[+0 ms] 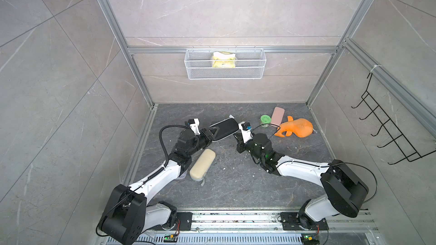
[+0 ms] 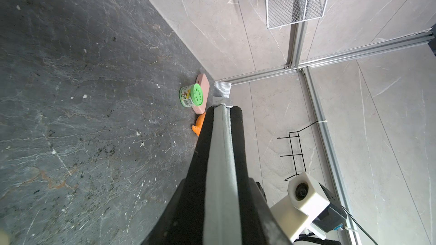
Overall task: Put umbrellas into zippered umbrella sleeves
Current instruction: Zip the zipper on the umbrella sleeve.
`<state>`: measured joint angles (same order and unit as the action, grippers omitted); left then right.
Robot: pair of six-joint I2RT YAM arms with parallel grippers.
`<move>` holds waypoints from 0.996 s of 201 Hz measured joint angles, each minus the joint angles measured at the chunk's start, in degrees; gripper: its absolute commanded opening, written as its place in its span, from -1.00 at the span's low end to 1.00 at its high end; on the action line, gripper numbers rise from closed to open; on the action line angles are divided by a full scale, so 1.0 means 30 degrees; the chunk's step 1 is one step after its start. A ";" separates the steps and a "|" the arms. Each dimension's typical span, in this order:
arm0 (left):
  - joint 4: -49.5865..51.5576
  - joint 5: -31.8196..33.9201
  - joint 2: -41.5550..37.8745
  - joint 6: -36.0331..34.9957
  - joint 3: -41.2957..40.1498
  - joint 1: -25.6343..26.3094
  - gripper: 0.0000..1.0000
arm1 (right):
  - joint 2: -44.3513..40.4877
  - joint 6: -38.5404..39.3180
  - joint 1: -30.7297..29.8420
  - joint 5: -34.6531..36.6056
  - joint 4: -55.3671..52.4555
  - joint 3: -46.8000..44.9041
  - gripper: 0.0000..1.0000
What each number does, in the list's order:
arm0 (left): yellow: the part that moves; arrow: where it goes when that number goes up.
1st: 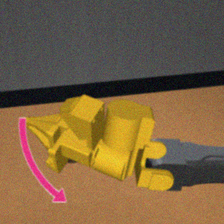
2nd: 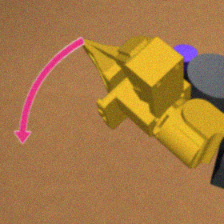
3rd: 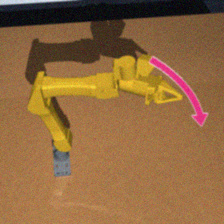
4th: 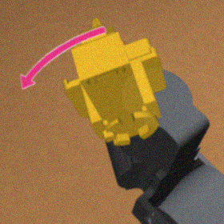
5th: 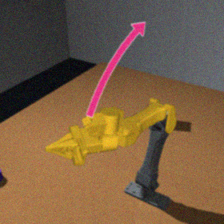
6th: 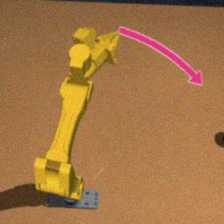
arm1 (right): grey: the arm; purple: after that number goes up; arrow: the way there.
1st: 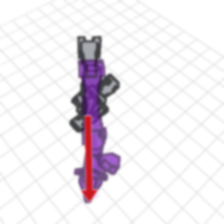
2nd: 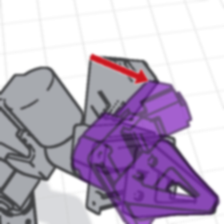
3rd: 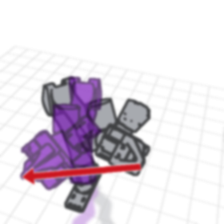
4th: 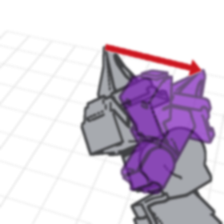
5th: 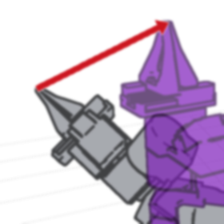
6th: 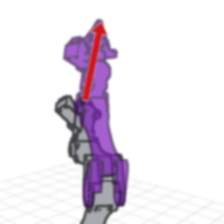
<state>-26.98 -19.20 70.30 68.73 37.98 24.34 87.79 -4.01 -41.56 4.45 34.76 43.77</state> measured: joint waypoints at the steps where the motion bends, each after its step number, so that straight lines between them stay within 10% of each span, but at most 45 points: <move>1: 0.0087 -0.0109 -0.0022 0.0000 0.0022 -0.0058 -0.73 | 0.0000 0.0029 0.0000 0.0015 -0.0029 0.0000 -1.00; 200: 0.5566 -1.0790 0.2004 -0.5799 0.4116 -0.3024 -1.00 | 0.0386 1.0928 0.4401 -0.9034 -0.6288 0.5005 -1.00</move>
<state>-10.28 -51.57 76.31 51.33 50.33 15.27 88.95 28.77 -28.36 -22.65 15.90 58.78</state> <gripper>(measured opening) 0.333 0.042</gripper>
